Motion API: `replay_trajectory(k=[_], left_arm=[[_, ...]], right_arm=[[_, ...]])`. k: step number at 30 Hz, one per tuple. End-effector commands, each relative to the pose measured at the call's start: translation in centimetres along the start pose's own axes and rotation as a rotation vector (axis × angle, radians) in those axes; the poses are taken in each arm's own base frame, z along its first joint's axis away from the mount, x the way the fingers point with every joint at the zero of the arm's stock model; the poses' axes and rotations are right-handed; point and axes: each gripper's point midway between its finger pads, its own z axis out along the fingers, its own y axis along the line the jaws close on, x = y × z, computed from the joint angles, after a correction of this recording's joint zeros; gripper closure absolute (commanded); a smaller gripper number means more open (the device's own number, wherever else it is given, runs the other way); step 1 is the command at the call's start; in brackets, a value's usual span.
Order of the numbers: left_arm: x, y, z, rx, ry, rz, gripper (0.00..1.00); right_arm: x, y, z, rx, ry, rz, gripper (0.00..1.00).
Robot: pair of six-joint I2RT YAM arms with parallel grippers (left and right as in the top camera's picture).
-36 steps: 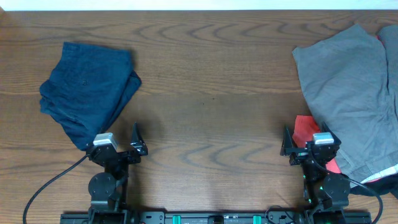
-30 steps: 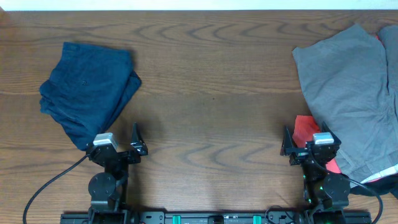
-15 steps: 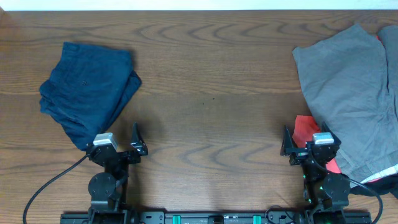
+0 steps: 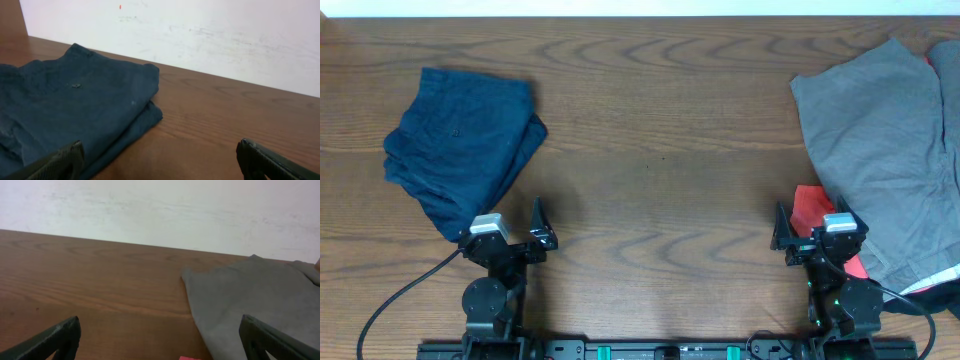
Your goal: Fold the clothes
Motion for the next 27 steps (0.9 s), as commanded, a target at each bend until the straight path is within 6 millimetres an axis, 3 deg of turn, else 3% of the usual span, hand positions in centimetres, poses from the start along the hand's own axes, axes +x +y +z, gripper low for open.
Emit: replay_trajectory(k=[1,27], left_arm=[[1.63,0.70,0.22,-0.026,0.035,0.014,0.02],[1.64,0.70,0.22,-0.026,0.036,0.014,0.02]], right_arm=[[0.14,-0.39,-0.01,0.014,0.003,-0.007,0.01],[0.14,-0.39,-0.01,0.014,0.003,-0.007,0.01]])
